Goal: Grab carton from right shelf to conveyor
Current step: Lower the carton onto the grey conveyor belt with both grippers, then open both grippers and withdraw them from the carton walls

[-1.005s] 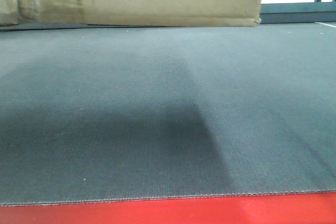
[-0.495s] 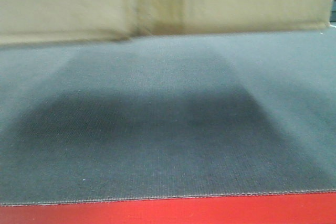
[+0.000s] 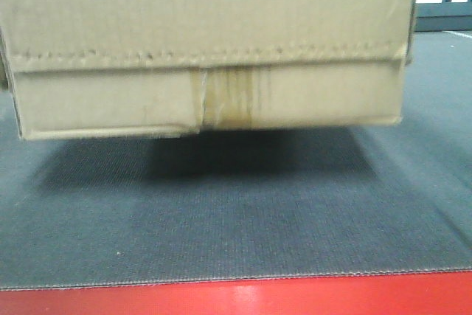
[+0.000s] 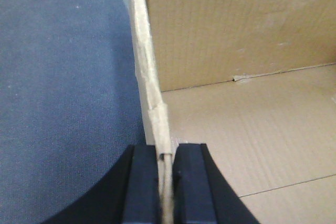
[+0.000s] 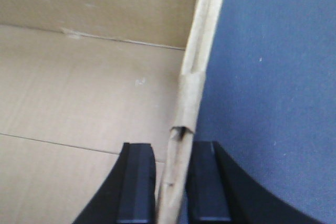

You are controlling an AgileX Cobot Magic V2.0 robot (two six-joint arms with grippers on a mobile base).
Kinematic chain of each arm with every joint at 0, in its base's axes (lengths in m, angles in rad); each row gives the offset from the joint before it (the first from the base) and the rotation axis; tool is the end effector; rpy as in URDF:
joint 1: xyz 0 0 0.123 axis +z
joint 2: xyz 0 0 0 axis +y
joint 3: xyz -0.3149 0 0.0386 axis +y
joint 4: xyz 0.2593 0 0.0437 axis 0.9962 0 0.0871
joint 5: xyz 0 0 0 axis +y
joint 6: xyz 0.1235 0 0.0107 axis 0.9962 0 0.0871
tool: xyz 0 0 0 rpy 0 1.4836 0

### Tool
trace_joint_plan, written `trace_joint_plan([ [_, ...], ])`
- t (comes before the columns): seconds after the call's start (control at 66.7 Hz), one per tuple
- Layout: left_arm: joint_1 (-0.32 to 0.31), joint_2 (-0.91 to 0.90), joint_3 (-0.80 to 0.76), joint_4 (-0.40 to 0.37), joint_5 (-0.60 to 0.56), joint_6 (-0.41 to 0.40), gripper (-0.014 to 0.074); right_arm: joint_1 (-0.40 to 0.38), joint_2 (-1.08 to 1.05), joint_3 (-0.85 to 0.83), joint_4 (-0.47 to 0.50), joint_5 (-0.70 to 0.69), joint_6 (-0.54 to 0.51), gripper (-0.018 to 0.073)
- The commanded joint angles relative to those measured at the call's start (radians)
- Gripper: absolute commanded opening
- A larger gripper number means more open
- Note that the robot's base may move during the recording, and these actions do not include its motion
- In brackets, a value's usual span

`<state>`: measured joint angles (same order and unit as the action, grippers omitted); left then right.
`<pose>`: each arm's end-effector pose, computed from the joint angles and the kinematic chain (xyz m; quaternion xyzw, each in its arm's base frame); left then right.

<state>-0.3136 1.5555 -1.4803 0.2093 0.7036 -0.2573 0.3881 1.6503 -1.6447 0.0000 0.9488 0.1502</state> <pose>0.3771 -0.1048 0.3852 0.0686 0.8984 -0.0280 0.4329 0.3732 0.1526 0.3815 -0.1114 0.9321 0.0916 0.3322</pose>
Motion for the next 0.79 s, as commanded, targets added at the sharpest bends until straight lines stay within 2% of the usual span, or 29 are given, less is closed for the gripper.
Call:
trace_joint_plan([
  [0.0,0.0,0.003,-0.005,-0.007,-0.041,0.01,0.005,-0.009,0.015,-0.01,-0.034,-0.046,0.005,0.0175],
  [0.075,0.0,0.005,-0.005,-0.007,-0.041,0.01,0.0176,-0.009,0.019,-0.01,-0.034,-0.046,0.005,0.0385],
  [0.09,0.0,0.005,-0.005,-0.007,-0.041,0.01,0.0208,-0.009,0.019,-0.01,-0.034,-0.046,0.005,0.0405],
  [0.15,0.0,0.005,-0.007,-0.007,-0.041,0.01,0.038,-0.009,0.019,-0.01,-0.034,-0.049,0.005,0.0561],
  [0.18,0.0,0.005,-0.01,-0.007,-0.041,0.01,0.0444,-0.009,0.019,-0.01,-0.034,-0.05,0.005,0.0578],
  [0.225,0.0,0.005,-0.014,-0.007,-0.037,0.01,0.0598,-0.009,0.012,-0.01,-0.034,-0.05,0.005,0.0569],
  [0.255,0.0,0.002,-0.021,-0.007,-0.03,0.01,0.0629,-0.009,0.007,-0.01,-0.034,-0.05,0.005,0.0568],
  [0.435,0.0,-0.039,-0.074,-0.005,0.038,0.01,0.0469,-0.009,-0.052,-0.01,-0.034,-0.05,0.005,0.0564],
  [0.555,0.0,-0.104,-0.08,-0.002,0.062,0.01,0.0323,-0.009,-0.111,-0.01,-0.034,-0.048,0.005,0.0472],
  [0.645,0.002,-0.152,-0.08,0.016,0.081,0.01,0.0145,-0.009,-0.156,-0.01,-0.051,-0.039,0.005,0.0315],
  [0.72,0.019,-0.183,-0.08,0.04,0.109,0.01,-0.002,-0.009,-0.196,-0.01,-0.088,-0.03,0.005,0.0104],
  [0.78,0.041,-0.198,-0.08,0.041,0.136,0.03,-0.0017,-0.011,-0.214,-0.008,-0.112,-0.018,0.005,-0.0034],
])
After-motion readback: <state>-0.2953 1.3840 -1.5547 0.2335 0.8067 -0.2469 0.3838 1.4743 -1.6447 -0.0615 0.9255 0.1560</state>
